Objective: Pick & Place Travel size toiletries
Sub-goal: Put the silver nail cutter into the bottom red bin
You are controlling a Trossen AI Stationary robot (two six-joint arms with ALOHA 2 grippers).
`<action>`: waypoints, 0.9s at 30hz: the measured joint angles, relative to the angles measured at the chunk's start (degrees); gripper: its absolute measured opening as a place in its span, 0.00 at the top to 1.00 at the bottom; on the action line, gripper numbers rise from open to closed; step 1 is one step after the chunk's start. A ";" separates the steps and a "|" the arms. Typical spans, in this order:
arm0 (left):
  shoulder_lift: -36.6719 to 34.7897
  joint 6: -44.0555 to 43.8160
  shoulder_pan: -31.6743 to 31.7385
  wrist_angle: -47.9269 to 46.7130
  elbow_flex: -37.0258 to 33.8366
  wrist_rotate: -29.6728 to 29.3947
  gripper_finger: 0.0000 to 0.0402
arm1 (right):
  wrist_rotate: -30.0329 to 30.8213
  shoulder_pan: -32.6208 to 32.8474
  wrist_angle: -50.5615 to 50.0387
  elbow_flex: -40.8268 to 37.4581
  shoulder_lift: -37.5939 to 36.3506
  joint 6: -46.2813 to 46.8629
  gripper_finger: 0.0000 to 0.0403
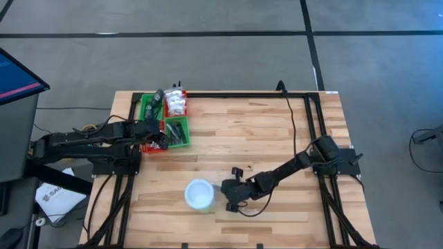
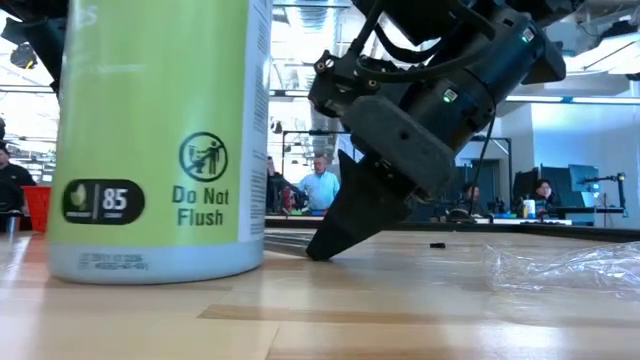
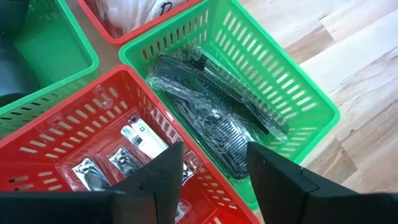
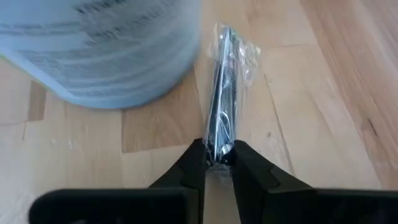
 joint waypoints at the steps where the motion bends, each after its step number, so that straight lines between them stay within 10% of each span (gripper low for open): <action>1: 0.00 0.00 0.00 0.05 0.00 0.00 0.58 | 0.00 0.00 -0.31 -0.08 -0.10 0.04 0.90; 27: 0.00 14.98 -0.33 20.53 -0.02 1.27 0.58 | 10.84 -10.00 -13.87 -0.57 -17.76 -13.37 0.90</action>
